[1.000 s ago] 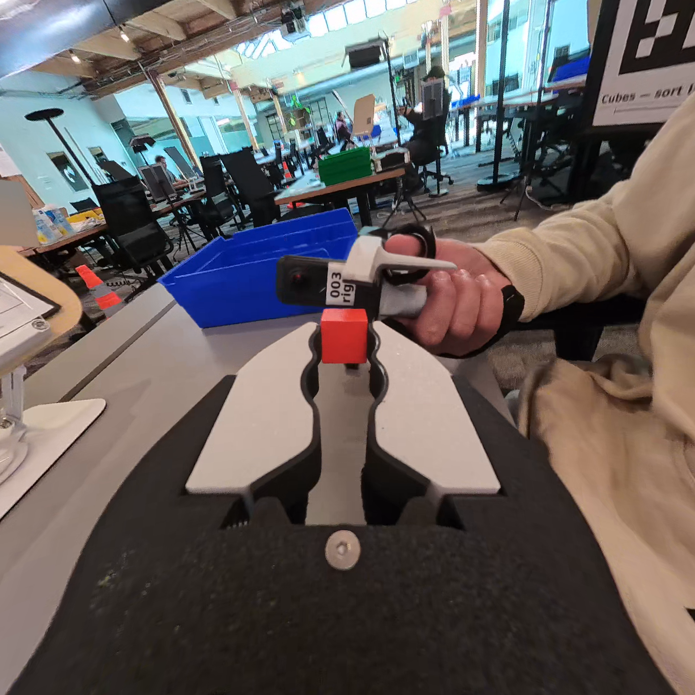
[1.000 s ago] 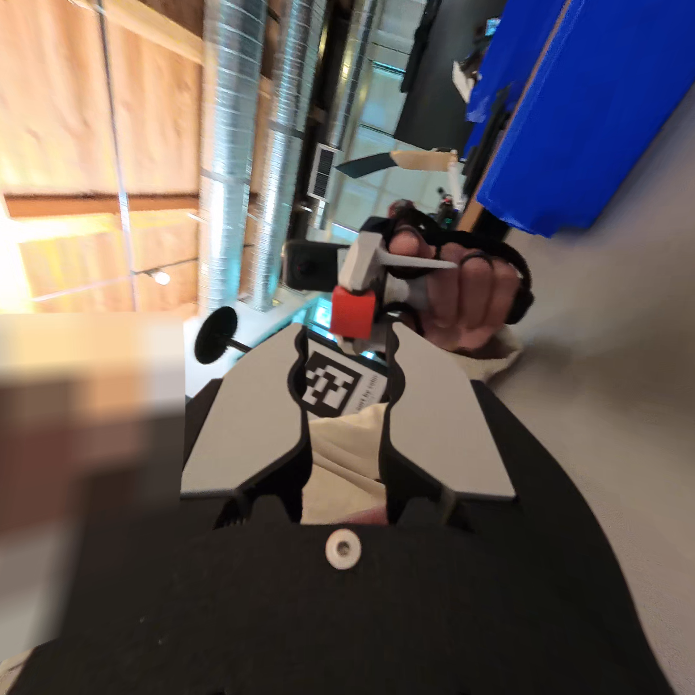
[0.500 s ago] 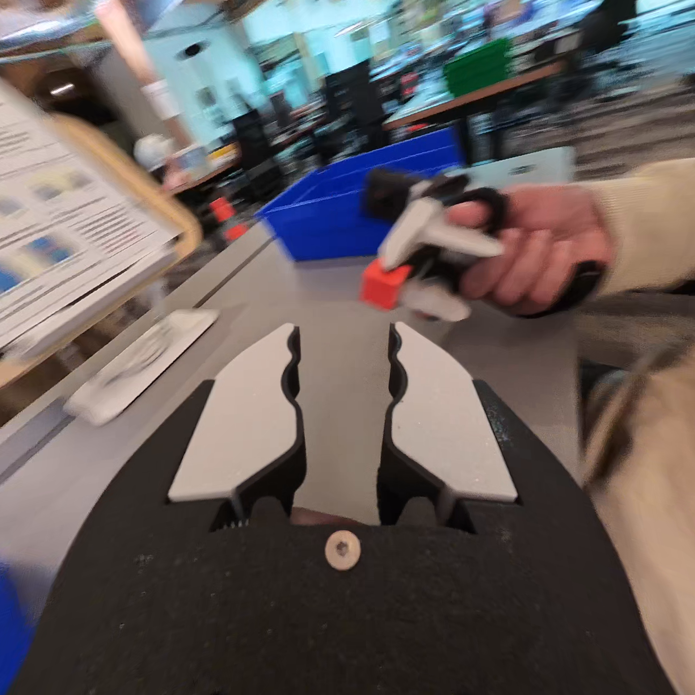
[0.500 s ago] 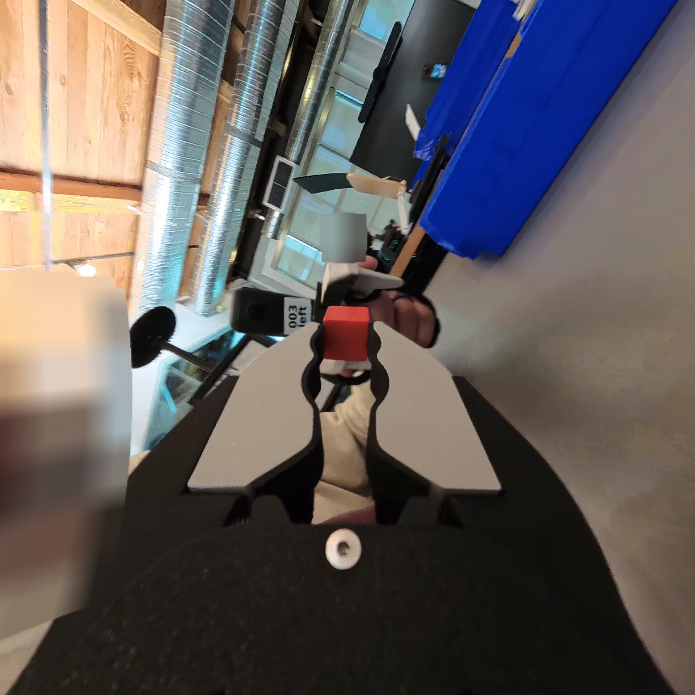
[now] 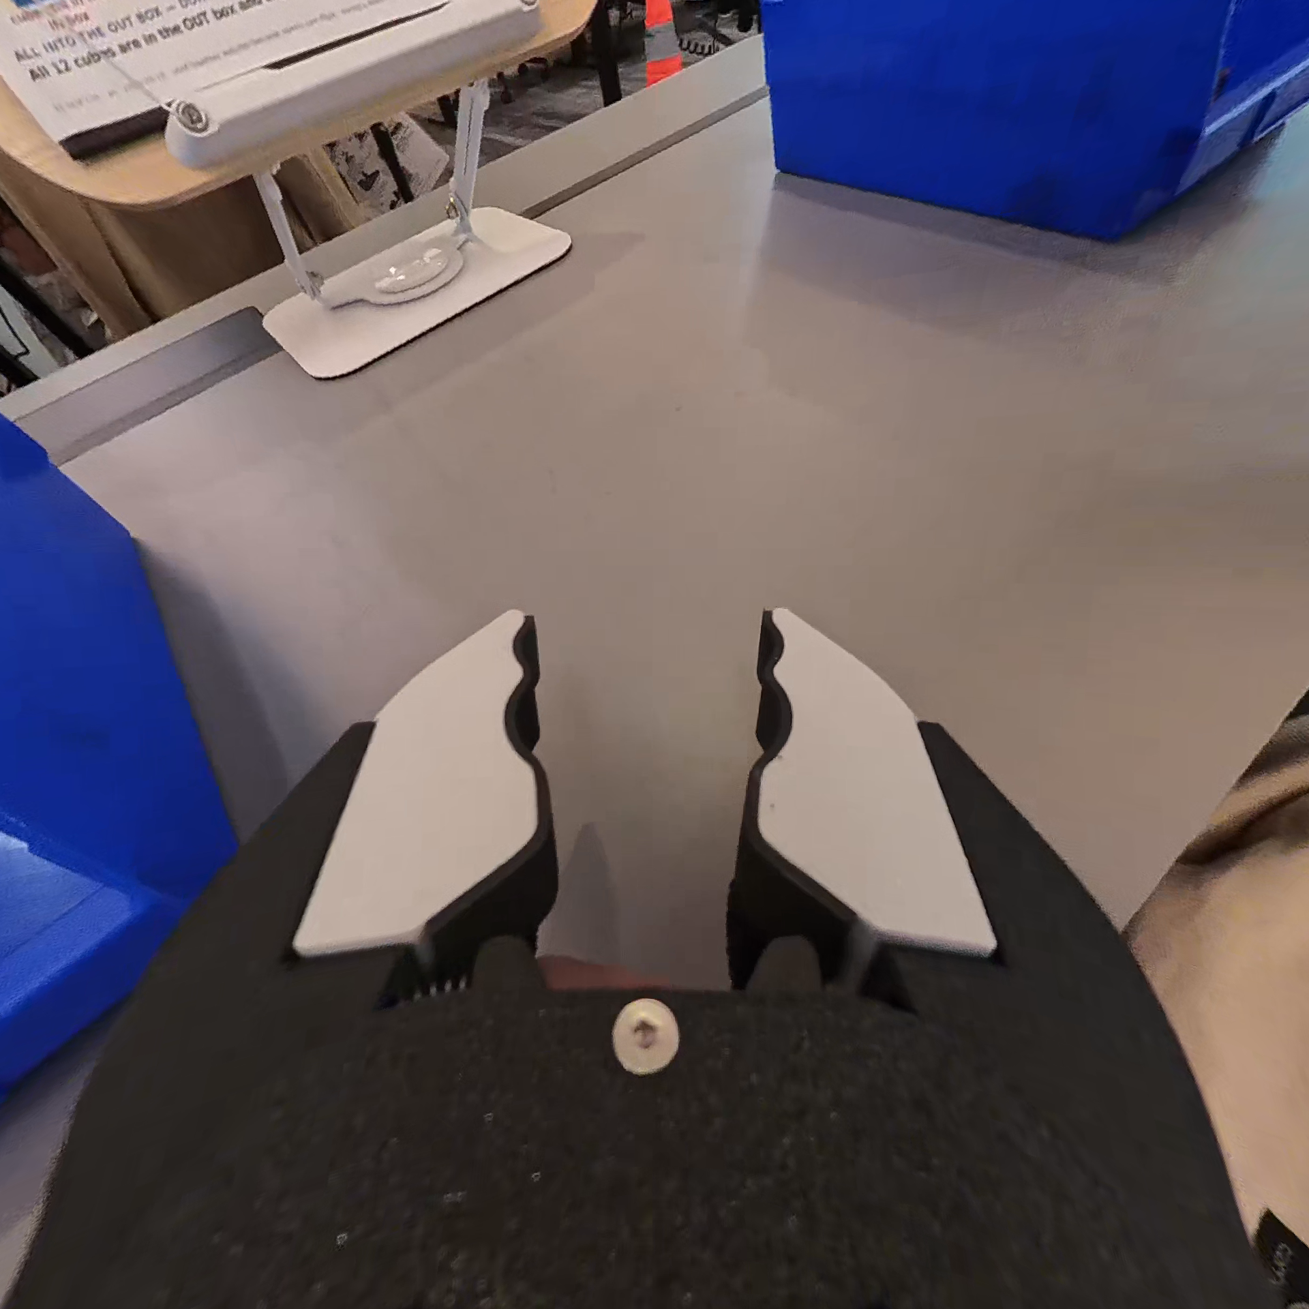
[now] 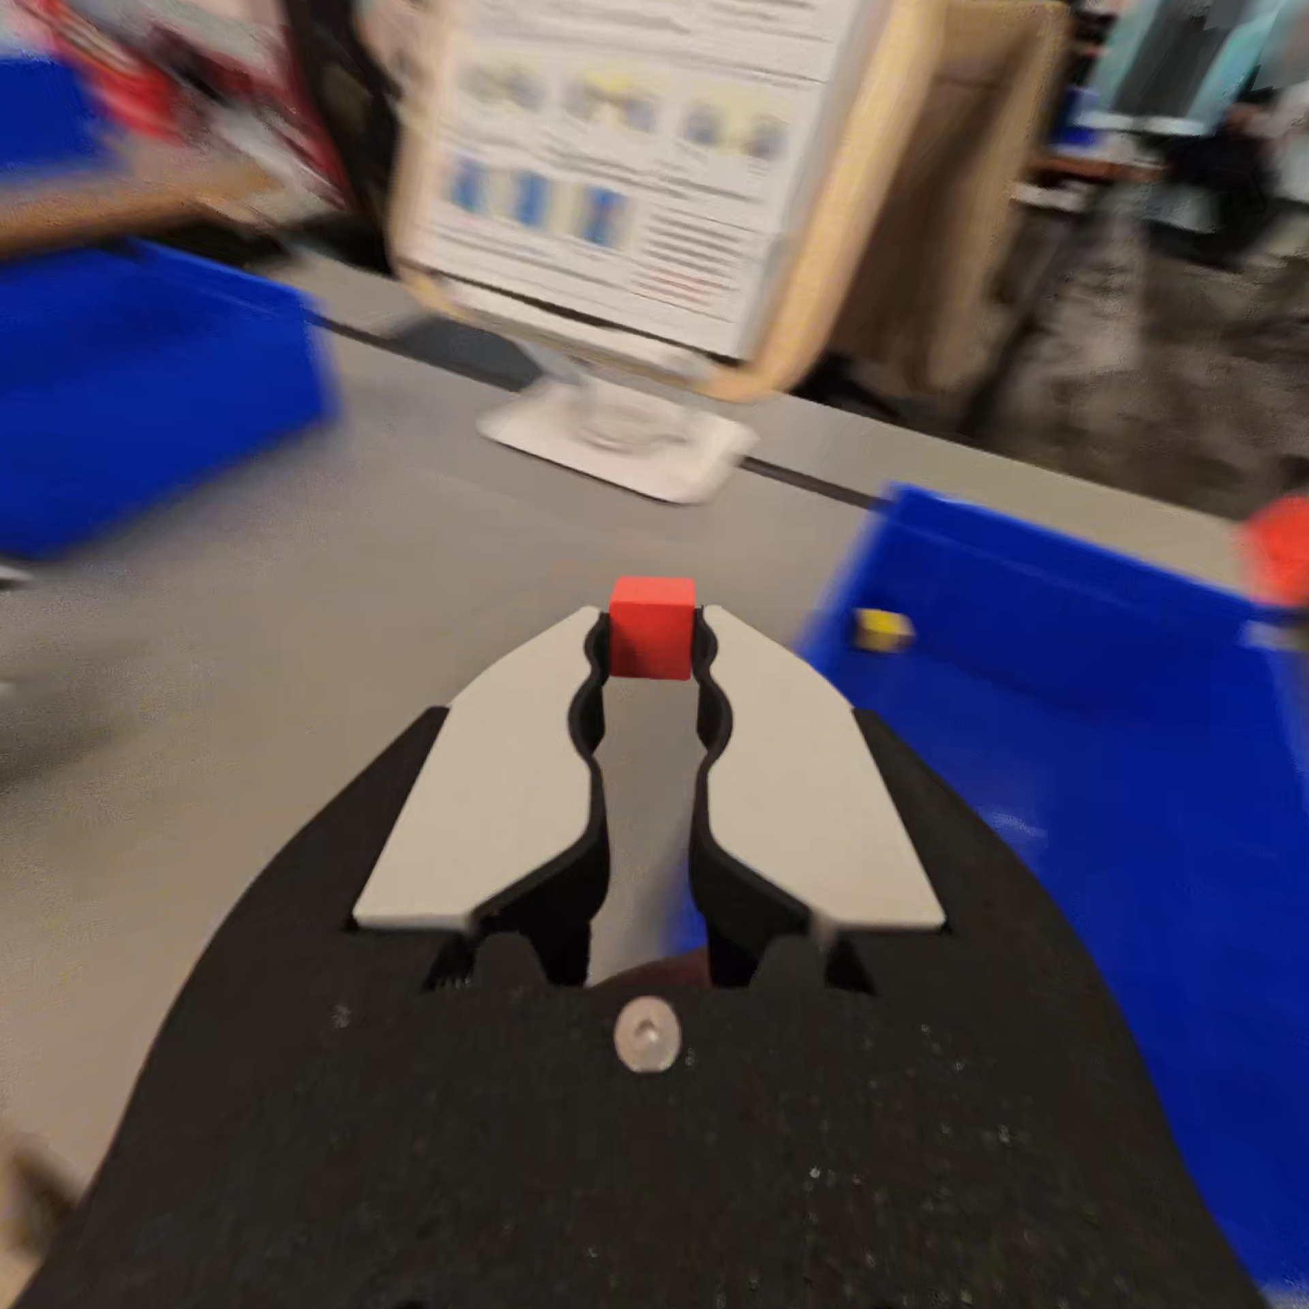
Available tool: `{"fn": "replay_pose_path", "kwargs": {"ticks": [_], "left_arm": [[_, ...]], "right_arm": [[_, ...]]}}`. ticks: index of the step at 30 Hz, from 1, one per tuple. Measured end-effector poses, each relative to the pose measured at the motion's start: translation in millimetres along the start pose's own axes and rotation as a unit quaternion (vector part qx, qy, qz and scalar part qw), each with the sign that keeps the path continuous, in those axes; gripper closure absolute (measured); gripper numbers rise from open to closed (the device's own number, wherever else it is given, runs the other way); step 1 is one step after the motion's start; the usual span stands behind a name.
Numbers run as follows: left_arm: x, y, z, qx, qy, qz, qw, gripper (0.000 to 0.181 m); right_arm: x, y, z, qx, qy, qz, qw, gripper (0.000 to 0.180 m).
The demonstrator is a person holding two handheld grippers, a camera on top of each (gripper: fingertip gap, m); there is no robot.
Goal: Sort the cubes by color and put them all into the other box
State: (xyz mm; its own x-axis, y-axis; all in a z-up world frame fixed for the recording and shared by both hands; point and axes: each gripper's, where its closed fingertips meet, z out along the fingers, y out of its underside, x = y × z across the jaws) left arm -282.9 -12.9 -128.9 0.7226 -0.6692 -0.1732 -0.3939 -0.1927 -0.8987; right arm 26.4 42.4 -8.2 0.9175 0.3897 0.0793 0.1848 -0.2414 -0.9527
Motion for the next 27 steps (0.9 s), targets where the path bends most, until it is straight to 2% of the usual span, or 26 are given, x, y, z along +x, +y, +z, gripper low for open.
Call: {"fn": "replay_pose_path", "kwargs": {"ticks": [2, 5, 7, 9, 15, 20, 22, 24, 27], "left_arm": [[3, -2, 1, 0.003, 0.012, -0.001, 1.000, 0.124], [6, -1, 6, -0.006, 0.030, -0.013, 0.999, 0.124], [9, 1, 7, -0.012, 0.041, -0.018, 0.999, 0.124], [8, 3, 6, -0.016, 0.036, -0.012, 0.999, 0.124], [7, 10, 5, -0.027, 0.046, -0.014, 0.998, 0.126], [6, 15, 3, -0.034, 0.050, -0.018, 0.998, 0.126], [6, 15, 3, -0.034, 0.052, -0.017, 0.998, 0.126], [5, 14, 3, -0.034, 0.053, -0.019, 0.998, 0.126], [7, 12, 2, -0.030, 0.064, -0.042, 0.997, 0.128]], "right_arm": [[77, 8, 15, -0.099, 0.052, -0.019, 0.994, 0.158], [171, 52, 70, -0.253, 0.074, 0.002, 0.965, 0.158], [217, 89, 96, -0.345, 0.106, 0.023, 0.932, 0.157], [239, 111, 115, -0.391, 0.127, 0.046, 0.910, 0.157], [260, 145, 148, -0.439, 0.190, 0.075, 0.875, 0.157], [272, 160, 147, -0.455, 0.234, 0.086, 0.855, 0.157], [272, 159, 149, -0.448, 0.233, 0.084, 0.859, 0.155], [268, 153, 147, -0.439, 0.228, 0.080, 0.865, 0.142], [255, 109, 131, -0.374, 0.239, 0.023, 0.896, 0.138]]}}
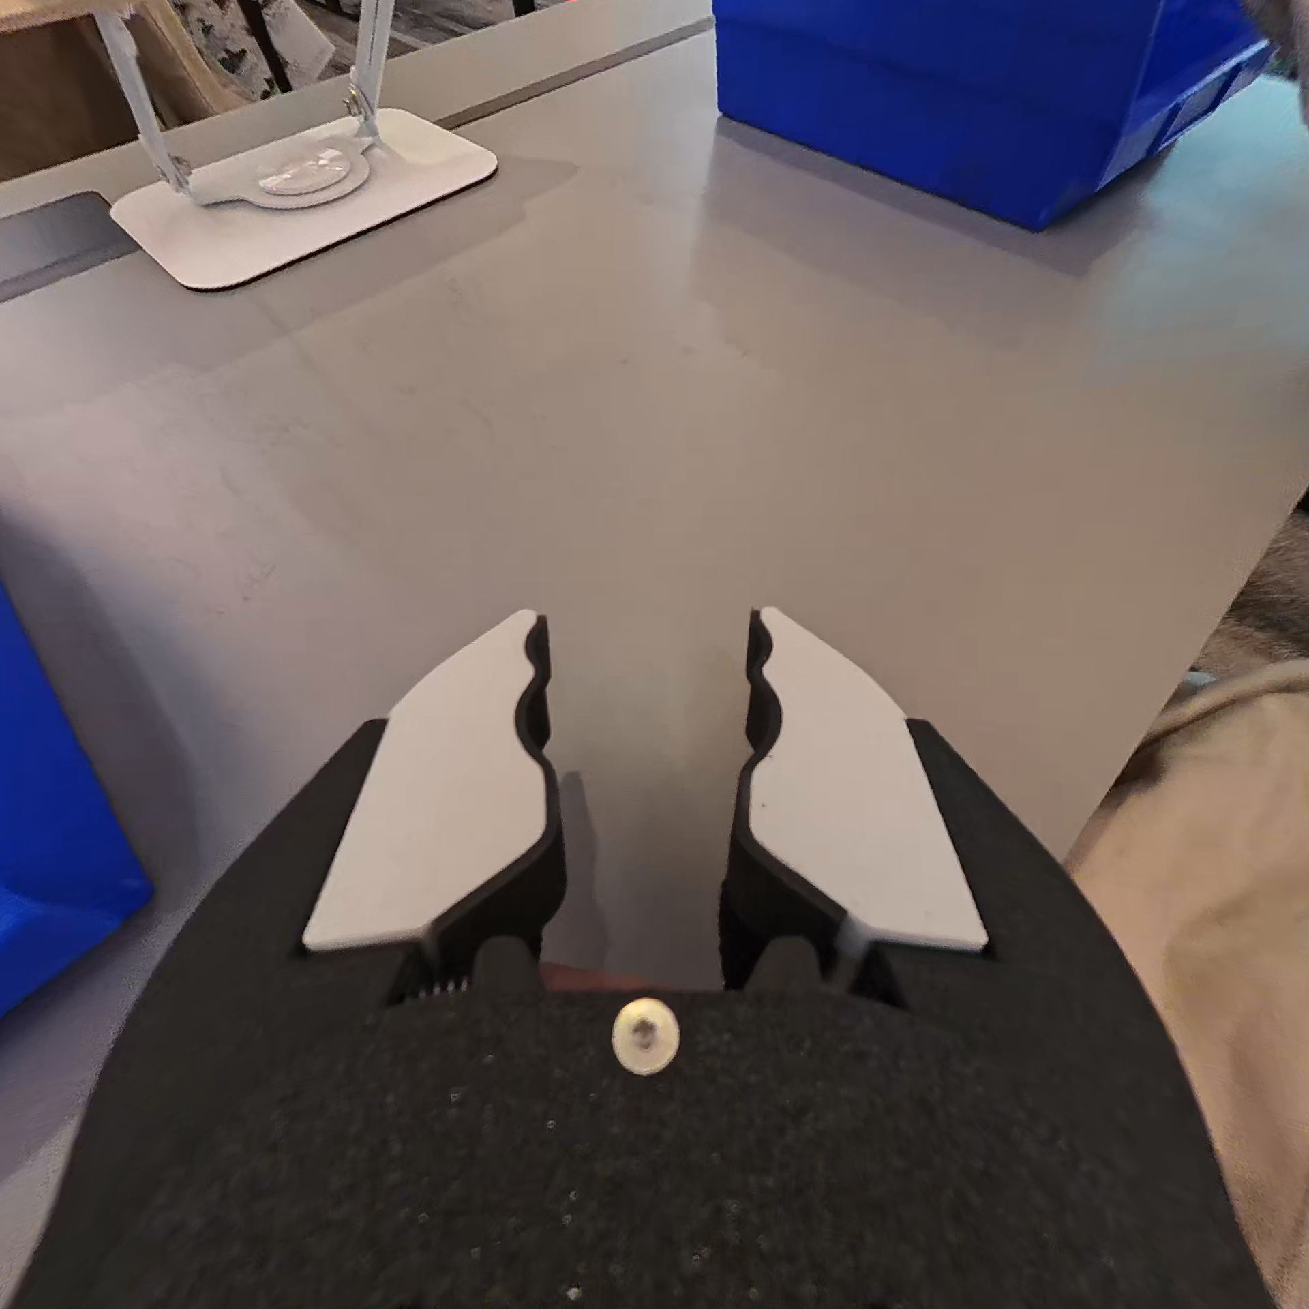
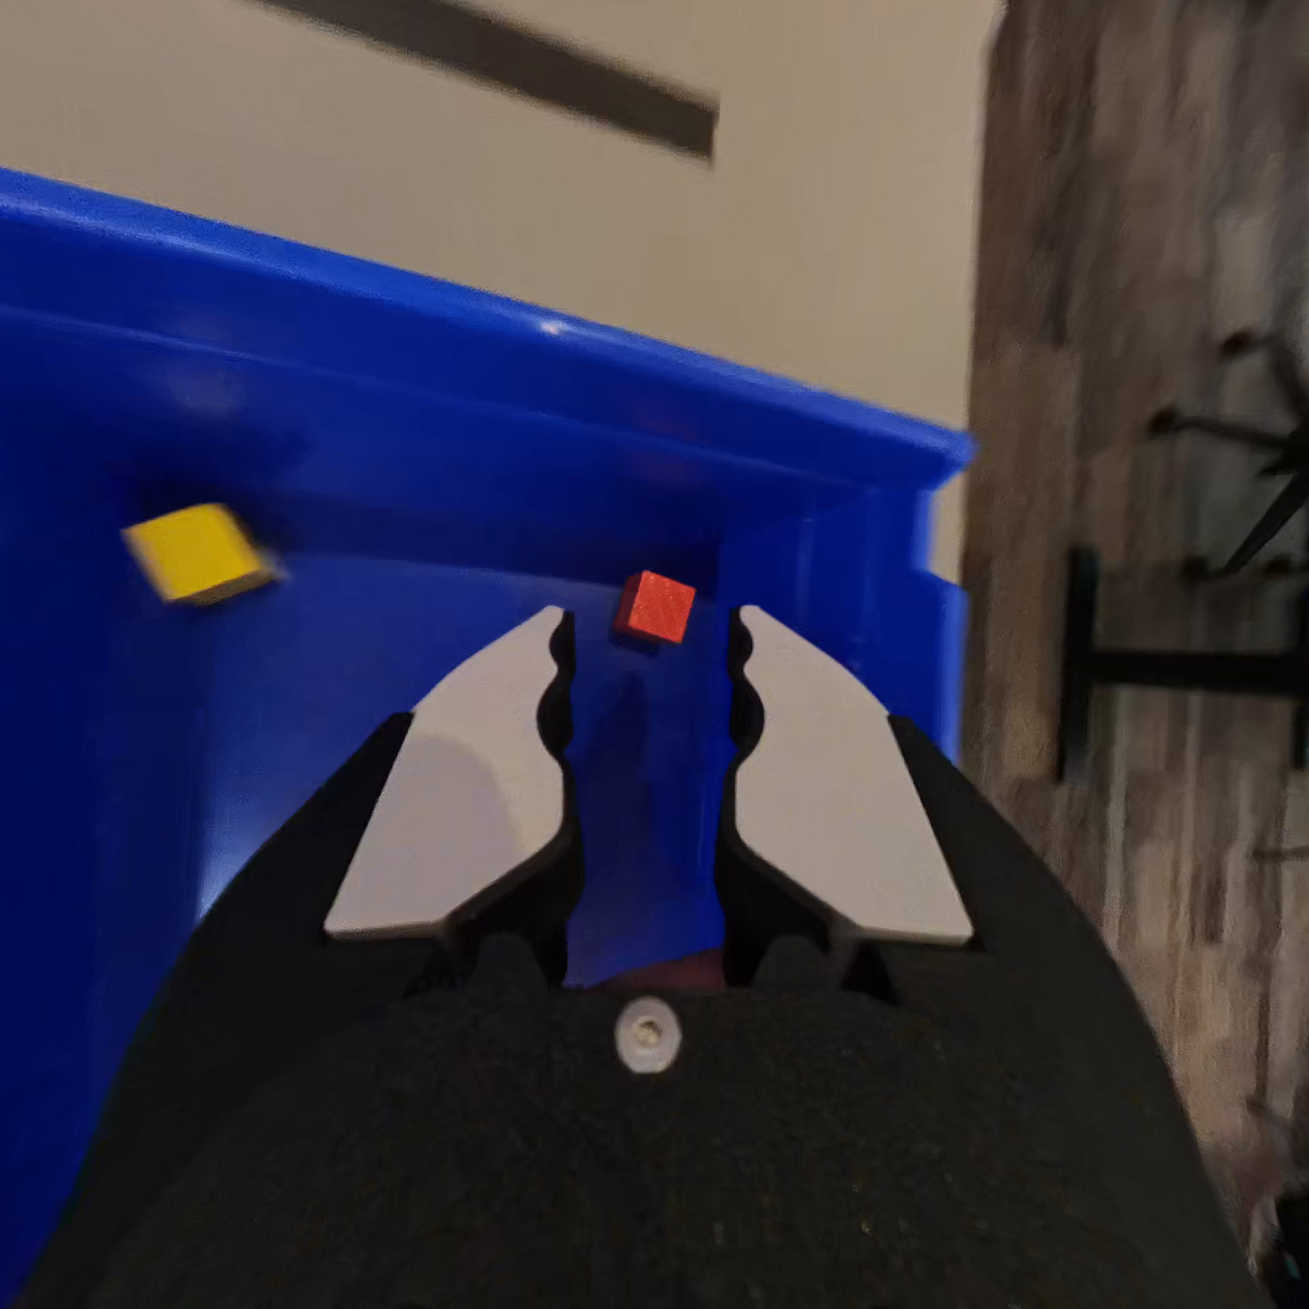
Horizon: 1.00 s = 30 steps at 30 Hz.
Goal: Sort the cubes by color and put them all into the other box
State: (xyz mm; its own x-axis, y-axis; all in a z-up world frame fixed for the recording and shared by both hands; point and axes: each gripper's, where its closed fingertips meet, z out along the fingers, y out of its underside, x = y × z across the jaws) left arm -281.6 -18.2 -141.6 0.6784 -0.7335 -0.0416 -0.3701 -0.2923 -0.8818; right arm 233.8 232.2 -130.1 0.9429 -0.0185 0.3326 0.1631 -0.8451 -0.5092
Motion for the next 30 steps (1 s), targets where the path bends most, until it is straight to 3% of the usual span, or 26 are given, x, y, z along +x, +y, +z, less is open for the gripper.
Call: {"fn": "replay_pose_path", "kwargs": {"ticks": [2, 5, 9, 13, 18, 21, 22, 26, 28, 30], "left_arm": [[1, -1, -1, 0.002, 0.006, -0.013, 1.000, 0.128], [-1, -1, -1, 0.001, 0.001, -0.018, 1.000, 0.129], [2, 1, 3, -0.004, 0.007, -0.025, 1.000, 0.128], [2, -5, 1, 0.008, 0.005, -0.019, 1.000, 0.126], [6, -7, -4, 0.006, 0.015, 0.002, 1.000, 0.126], [41, 4, -34, -0.055, 0.180, 0.058, 0.980, 0.132], [37, -4, -50, -0.051, 0.196, 0.069, 0.977, 0.132], [-45, -44, -97, -0.055, 0.112, 0.125, 0.984, 0.133], [-104, -53, -101, -0.107, 0.043, 0.167, 0.979, 0.137], [-157, -34, -93, -0.214, 0.024, 0.219, 0.952, 0.143]], "right_arm": [[-22, -13, -63, 0.117, -0.022, -0.009, 0.993, 0.138], [-102, 6, -178, 0.302, -0.142, -0.009, 0.943, 0.141], [-218, 87, -249, 0.353, -0.311, 0.032, 0.882, 0.144], [-308, 145, -263, 0.335, -0.430, 0.011, 0.839, 0.141], [-335, 161, -259, 0.352, -0.407, -0.068, 0.840, 0.143], [-333, 160, -257, 0.361, -0.384, -0.087, 0.845, 0.145], [-331, 159, -257, 0.361, -0.383, -0.089, 0.846, 0.145], [-324, 154, -259, 0.361, -0.392, -0.073, 0.843, 0.145], [-326, 154, -258, 0.352, -0.406, -0.068, 0.841, 0.145], [-329, 155, -255, 0.340, -0.409, -0.070, 0.844, 0.145]]}}
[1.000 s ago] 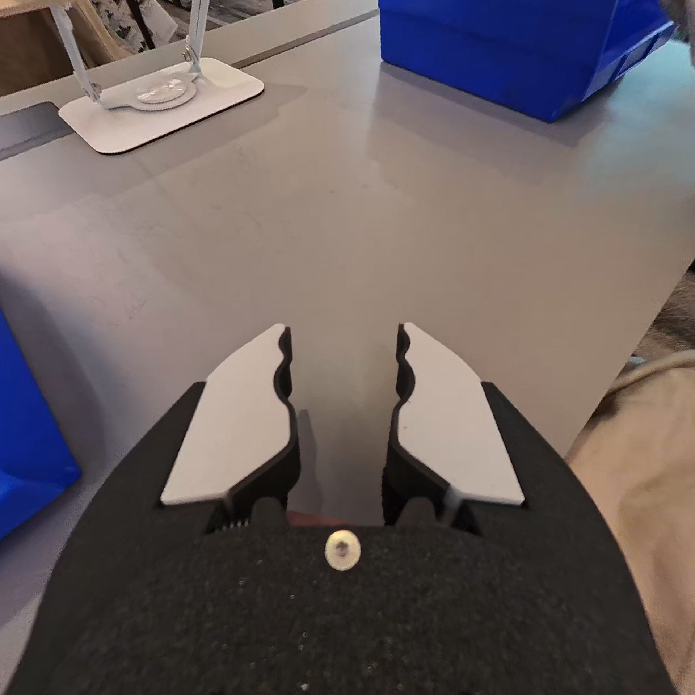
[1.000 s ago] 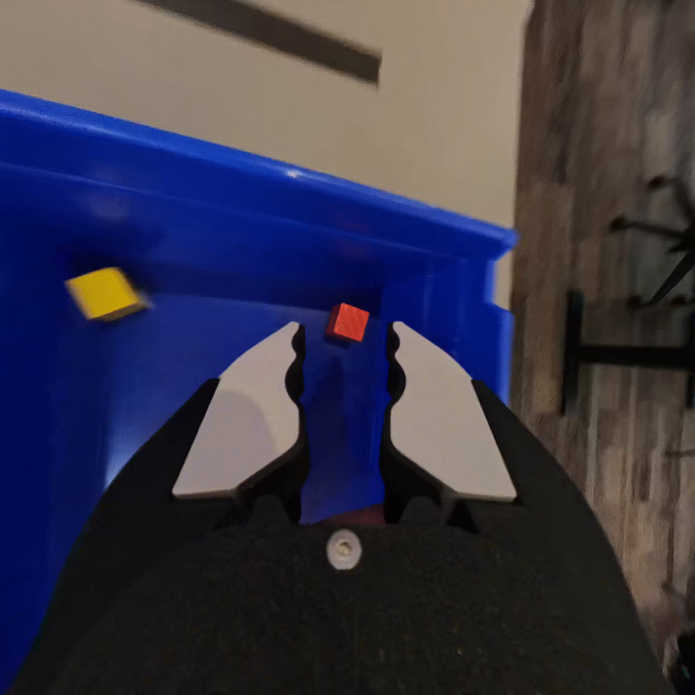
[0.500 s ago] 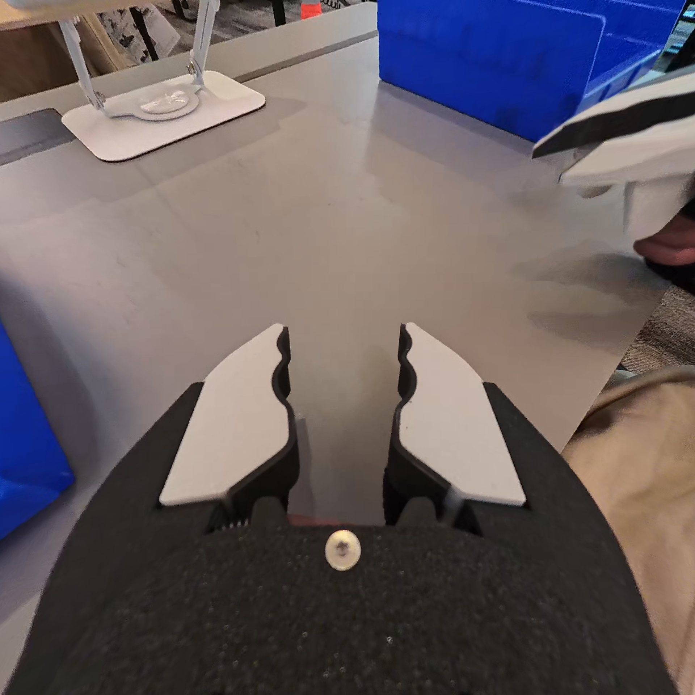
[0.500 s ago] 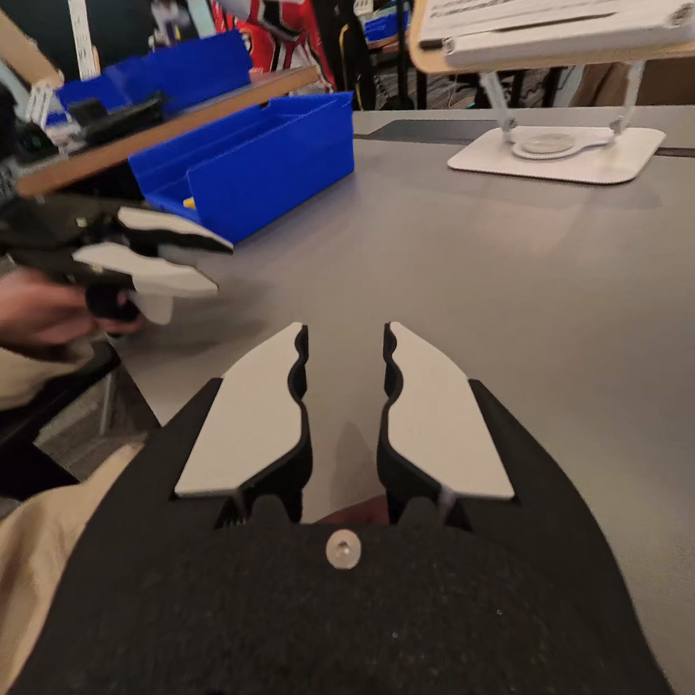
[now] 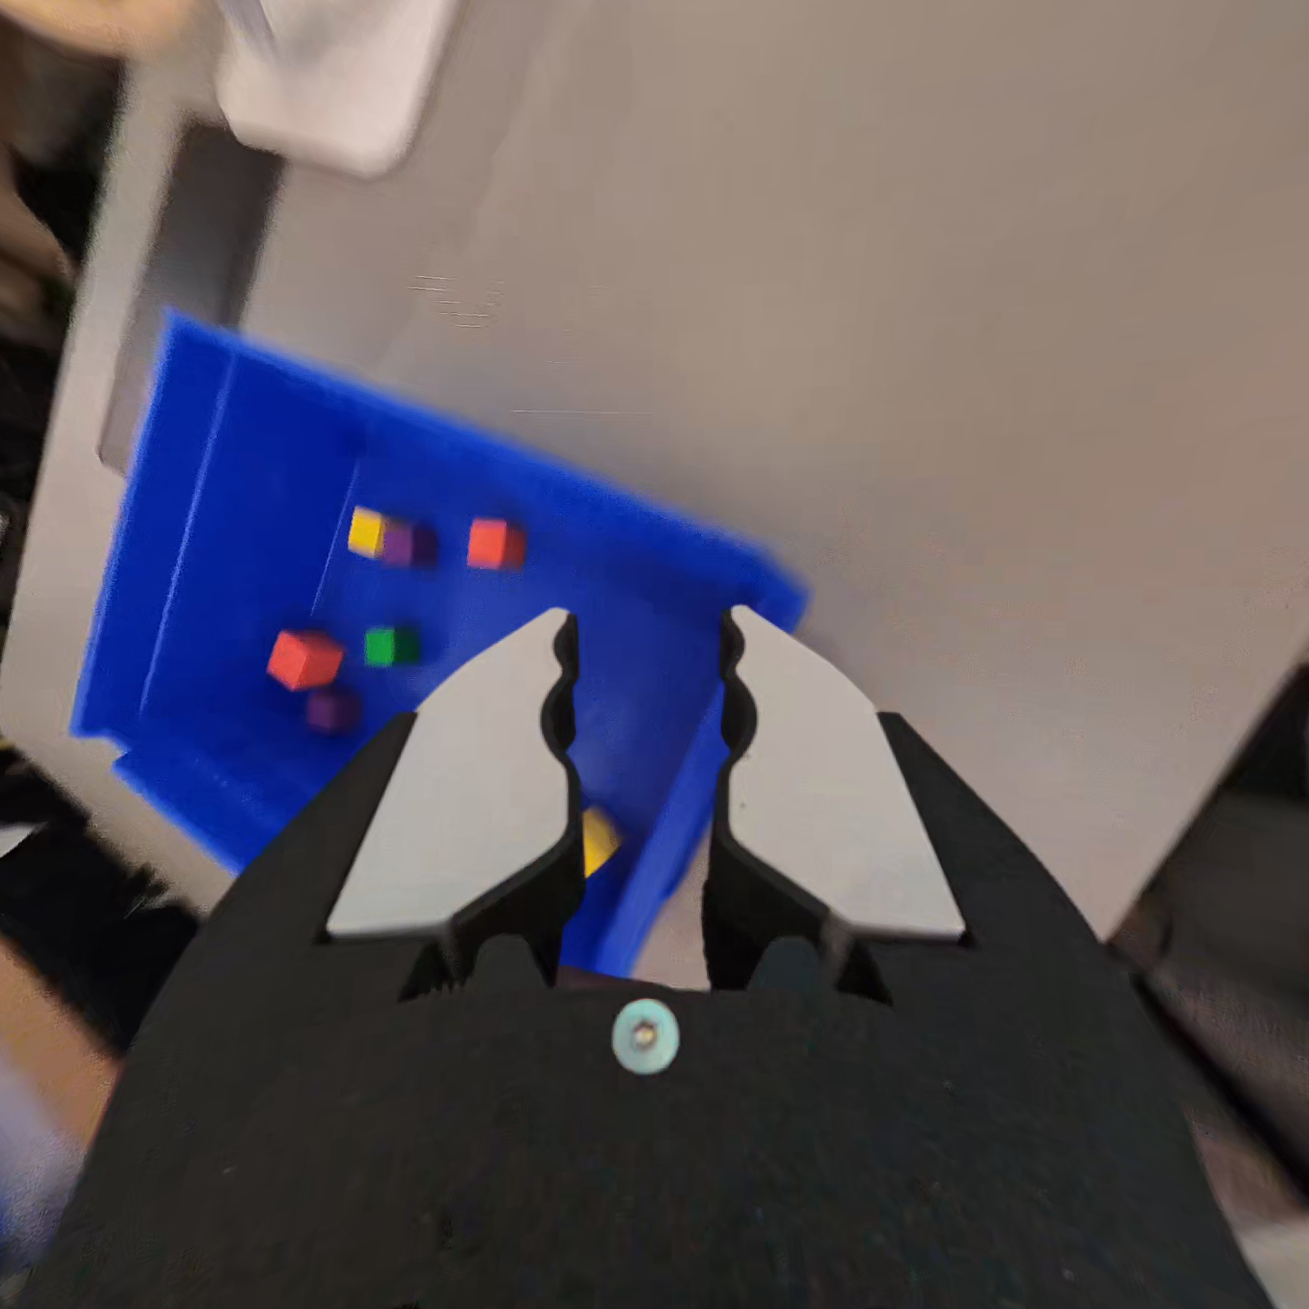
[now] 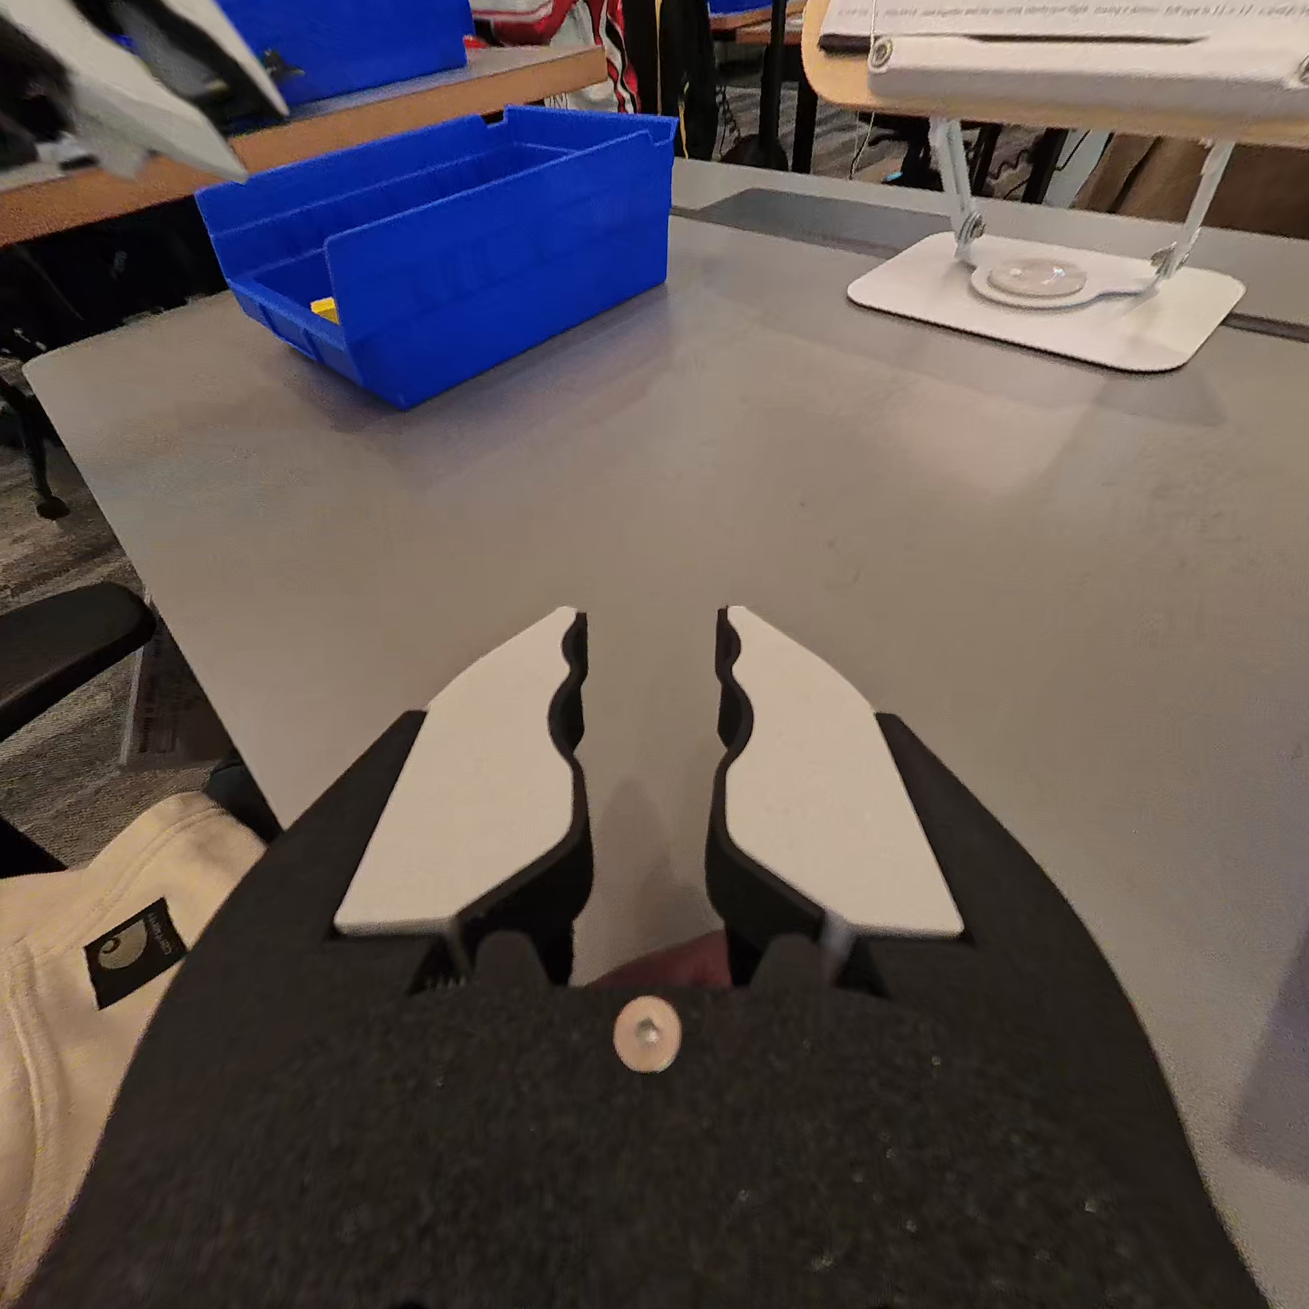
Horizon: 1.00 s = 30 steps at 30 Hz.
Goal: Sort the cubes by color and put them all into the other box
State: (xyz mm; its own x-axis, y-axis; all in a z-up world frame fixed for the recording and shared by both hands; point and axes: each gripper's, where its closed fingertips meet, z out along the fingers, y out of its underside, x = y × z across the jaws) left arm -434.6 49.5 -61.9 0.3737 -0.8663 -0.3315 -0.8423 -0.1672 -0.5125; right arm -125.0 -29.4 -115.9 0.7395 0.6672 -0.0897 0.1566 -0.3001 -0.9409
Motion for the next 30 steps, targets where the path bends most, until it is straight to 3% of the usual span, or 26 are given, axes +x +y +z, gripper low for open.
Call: {"fn": "replay_pose_path", "kwargs": {"ticks": [3, 5, 13, 17, 20, 23, 26, 30], "left_arm": [[-53, 49, 46, -0.163, 0.019, 0.006, 0.986, 0.131], [-58, 60, 77, -0.207, 0.096, -0.025, 0.973, 0.128], [-84, 39, 135, -0.147, 0.154, -0.040, 0.976, 0.139], [-80, 51, 148, -0.177, 0.159, -0.017, 0.971, 0.139], [-77, 60, 152, -0.191, 0.165, -0.024, 0.967, 0.158], [-78, 64, 149, -0.188, 0.157, -0.026, 0.969, 0.158], [-87, 54, 130, -0.128, 0.126, -0.045, 0.983, 0.158], [-94, 5, 65, 0.083, 0.060, -0.088, 0.991, 0.158]], "right_arm": [[-2, 4, 1, -0.011, 0.001, -0.014, 1.000, 0.145], [-2, 6, 1, -0.015, 0.009, -0.026, 1.000, 0.145], [2, 12, -2, -0.020, 0.013, -0.013, 1.000, 0.146], [4, 13, -2, -0.021, 0.010, -0.002, 1.000, 0.147], [3, 12, -1, -0.022, 0.008, -0.004, 1.000, 0.147], [2, 10, 0, -0.021, 0.005, -0.008, 1.000, 0.148], [3, 7, -1, -0.017, 0.003, -0.005, 1.000, 0.149], [8, 3, -6, -0.006, -0.009, 0.021, 1.000, 0.151]]}}
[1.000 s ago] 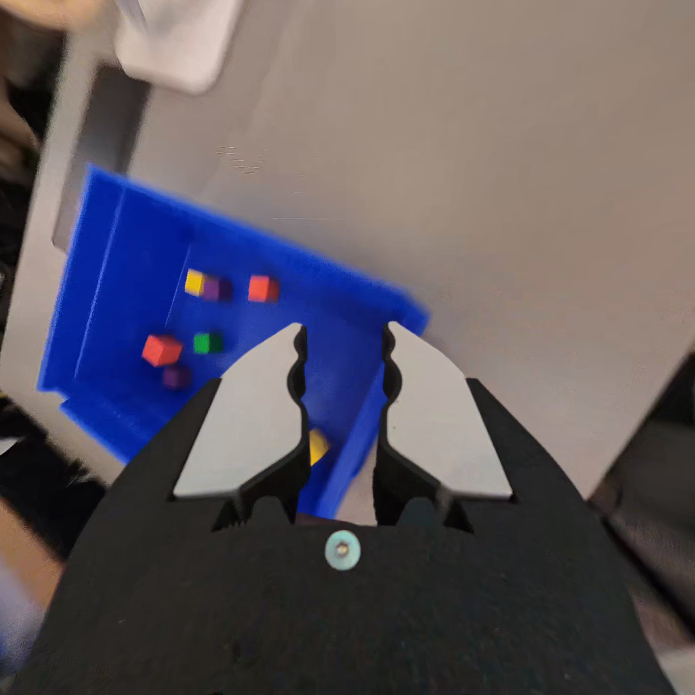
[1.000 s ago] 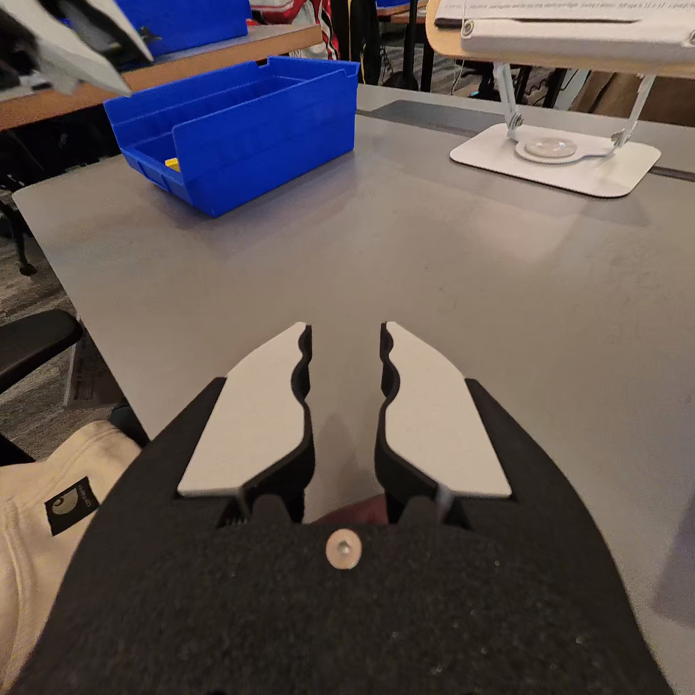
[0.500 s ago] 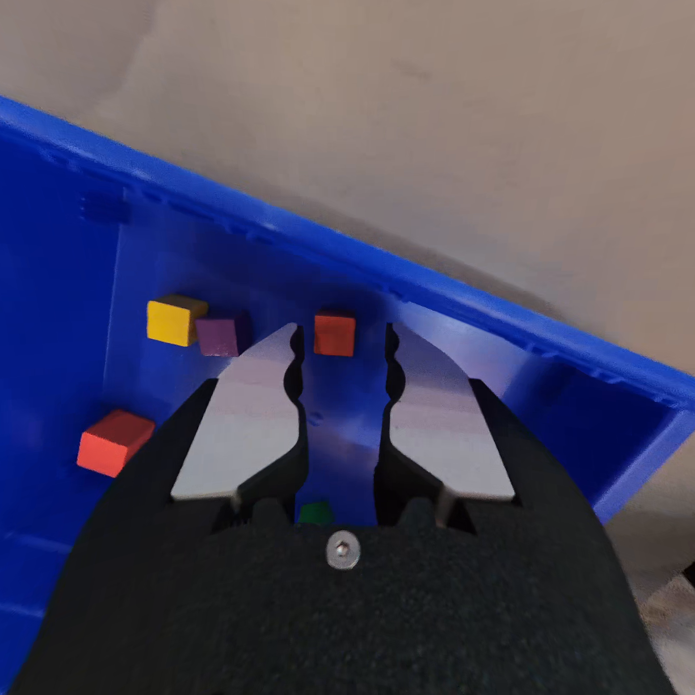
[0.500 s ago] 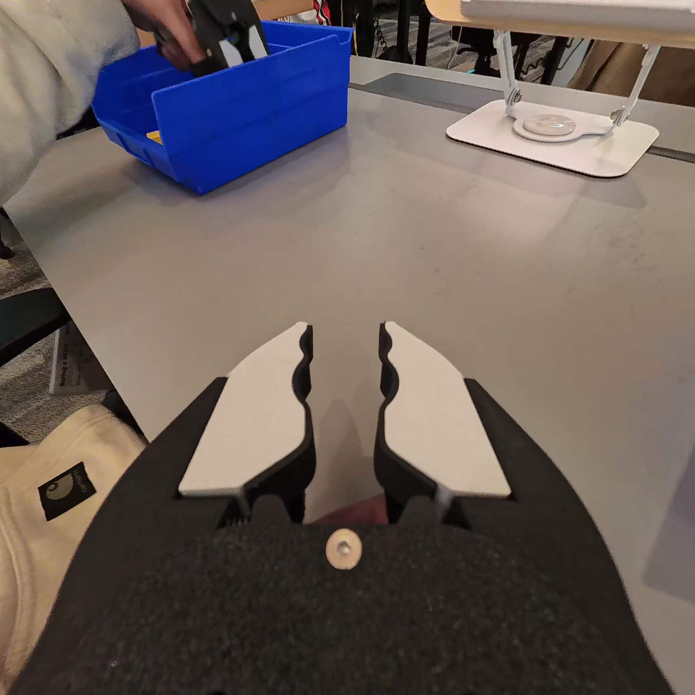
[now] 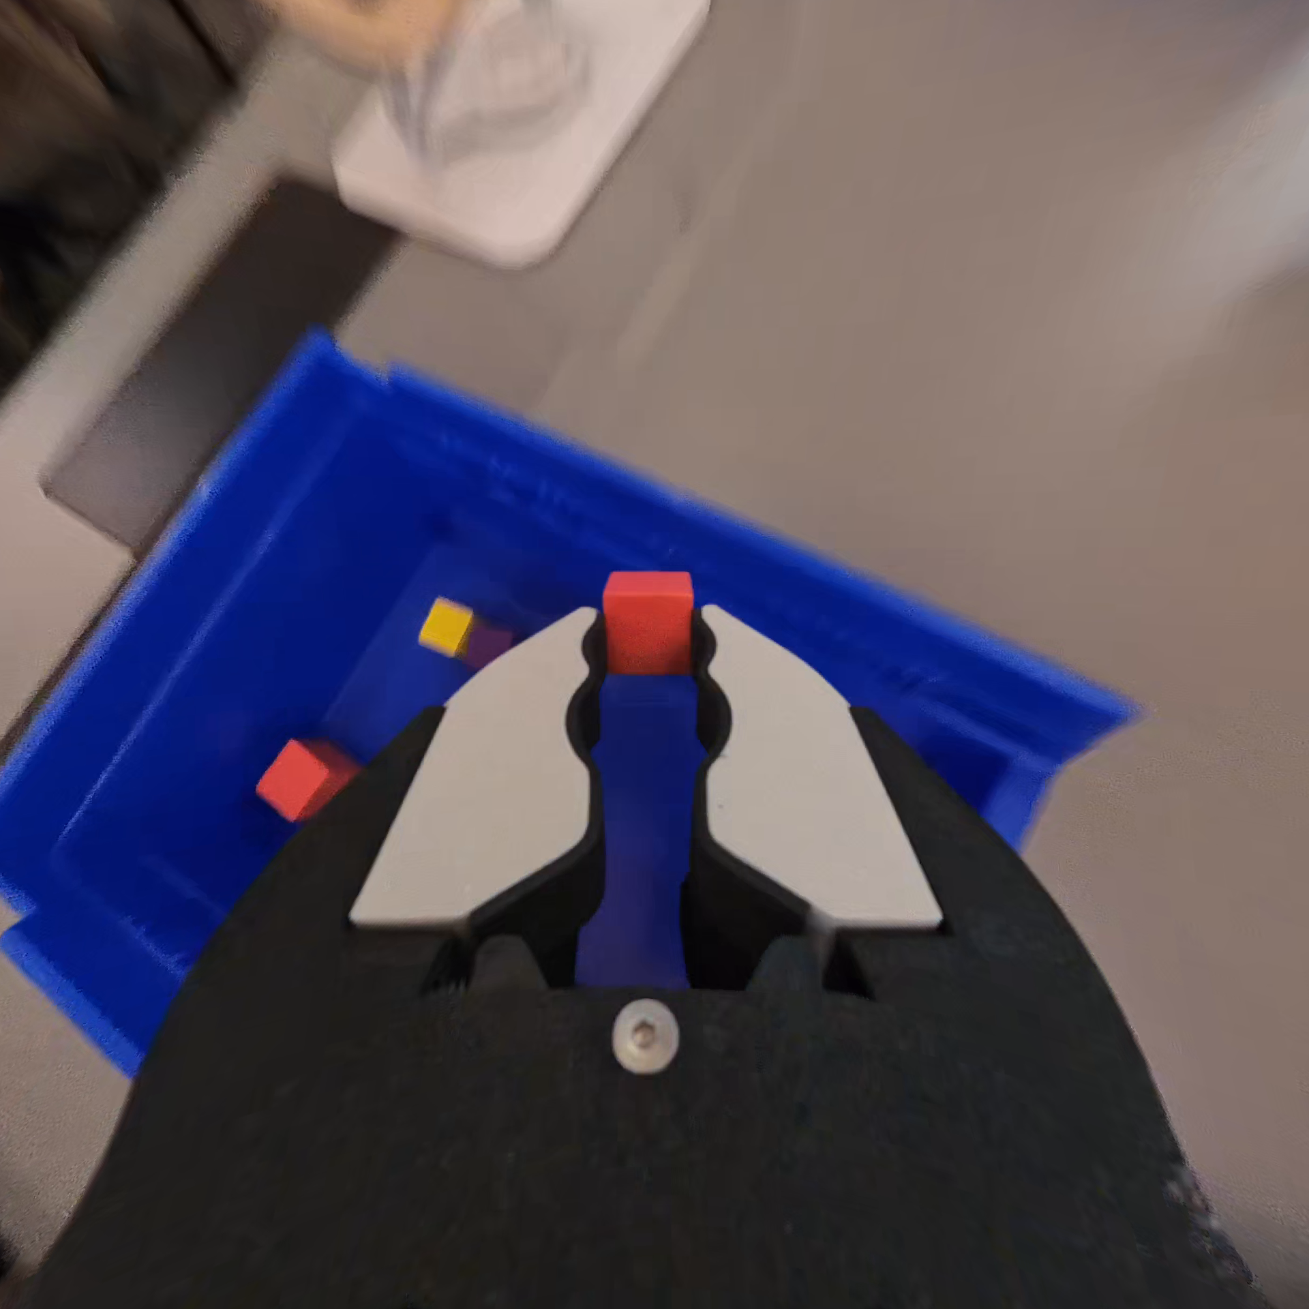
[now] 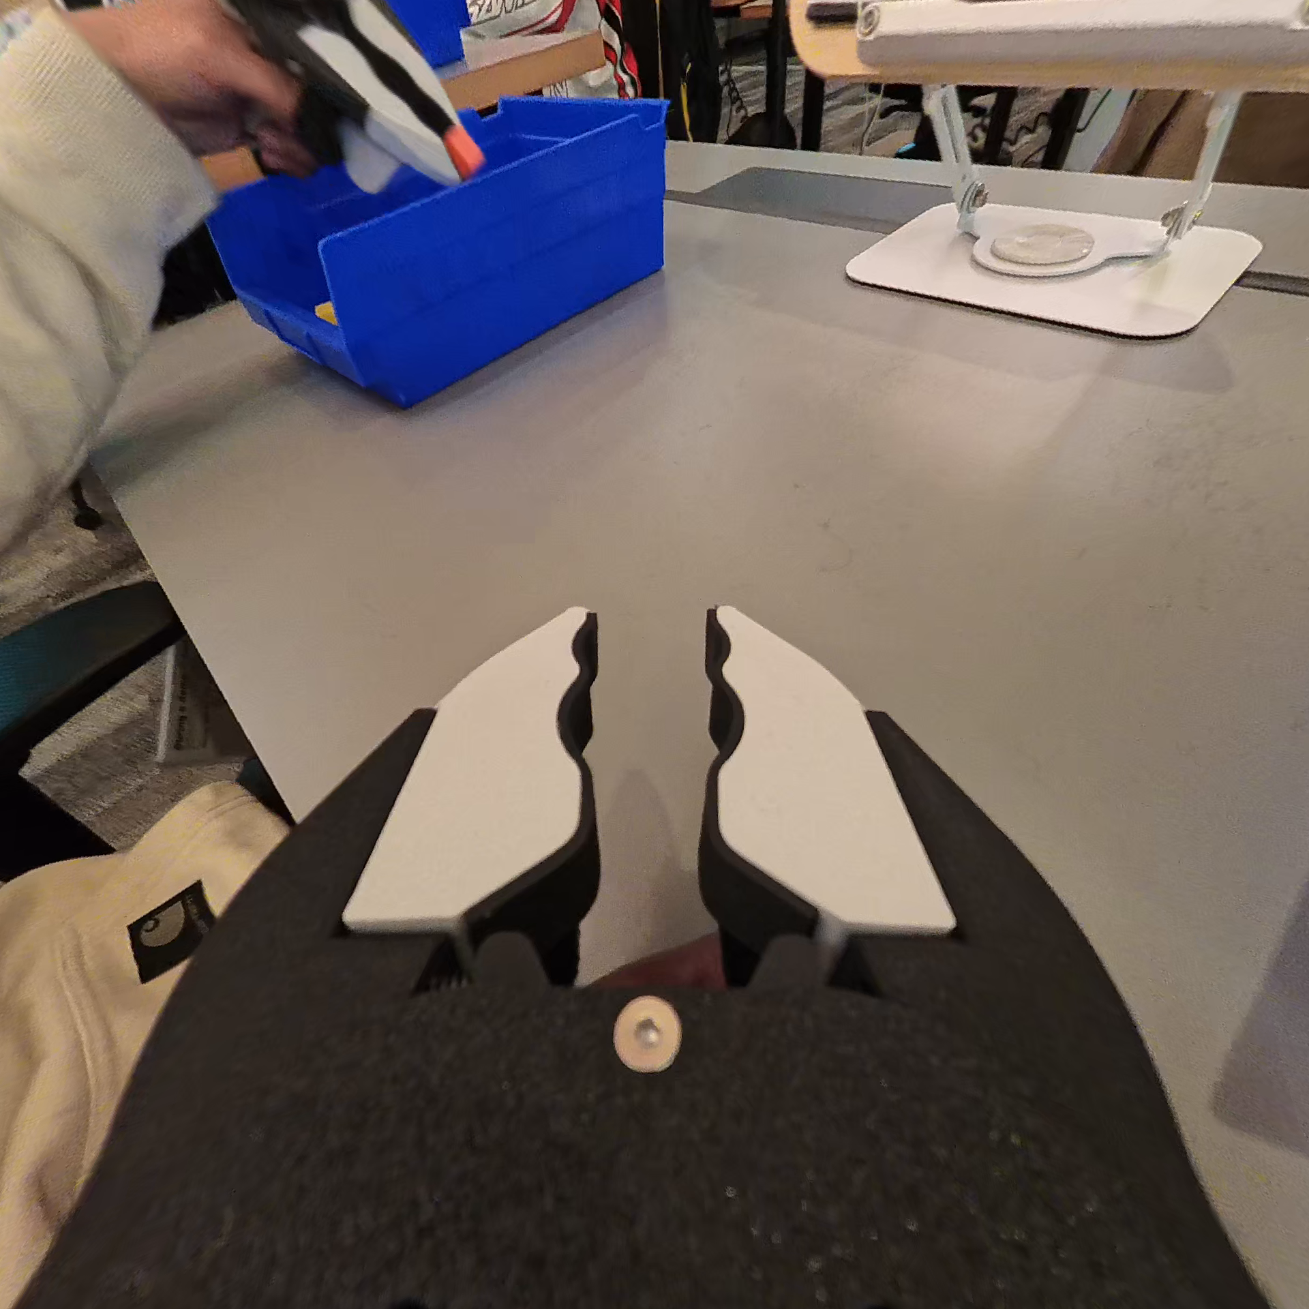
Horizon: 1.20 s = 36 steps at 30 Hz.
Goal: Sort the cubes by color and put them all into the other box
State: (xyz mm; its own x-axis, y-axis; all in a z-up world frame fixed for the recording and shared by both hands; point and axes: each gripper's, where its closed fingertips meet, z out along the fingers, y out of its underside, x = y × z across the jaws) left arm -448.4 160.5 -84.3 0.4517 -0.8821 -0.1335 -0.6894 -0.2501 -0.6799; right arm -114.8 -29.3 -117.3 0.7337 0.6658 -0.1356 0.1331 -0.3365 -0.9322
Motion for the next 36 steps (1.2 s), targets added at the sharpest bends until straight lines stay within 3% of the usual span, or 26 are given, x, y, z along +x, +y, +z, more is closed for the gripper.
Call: {"fn": "replay_pose_path", "kwargs": {"ticks": [4, 8, 13, 17, 22, 25, 29, 33, 36], "left_arm": [[56, -53, -53, 0.214, -0.005, -0.010, 0.977, 0.159], [113, -75, -64, 0.304, 0.038, -0.069, 0.949, 0.159], [167, -85, -28, 0.310, 0.084, -0.121, 0.939, 0.159], [220, -116, -5, 0.324, 0.225, -0.184, 0.900, 0.159], [282, -156, 17, 0.278, 0.401, -0.219, 0.845, 0.159], [302, -170, 24, 0.263, 0.463, -0.234, 0.813, 0.159], [315, -172, 35, 0.250, 0.486, -0.237, 0.803, 0.159], [321, -170, 43, 0.243, 0.502, -0.243, 0.794, 0.159], [326, -168, 43, 0.237, 0.513, -0.243, 0.789, 0.159]], "right_arm": [[9, -8, -7, 0.017, -0.011, 0.035, 0.999, 0.151], [17, -21, -16, 0.057, -0.009, 0.024, 0.998, 0.151], [23, -17, -14, 0.067, 0.016, -0.059, 0.996, 0.150], [-2, -26, -3, 0.084, -0.023, -0.159, 0.984, 0.143], [-35, -71, 7, 0.147, -0.044, -0.344, 0.926, 0.143], [-58, -82, 7, 0.179, -0.080, -0.412, 0.890, 0.143], [-72, -76, 8, 0.182, -0.104, -0.431, 0.878, 0.141], [-72, -74, 8, 0.195, -0.088, -0.437, 0.873, 0.157], [-72, -71, 5, 0.193, -0.094, -0.431, 0.876, 0.157]]}}
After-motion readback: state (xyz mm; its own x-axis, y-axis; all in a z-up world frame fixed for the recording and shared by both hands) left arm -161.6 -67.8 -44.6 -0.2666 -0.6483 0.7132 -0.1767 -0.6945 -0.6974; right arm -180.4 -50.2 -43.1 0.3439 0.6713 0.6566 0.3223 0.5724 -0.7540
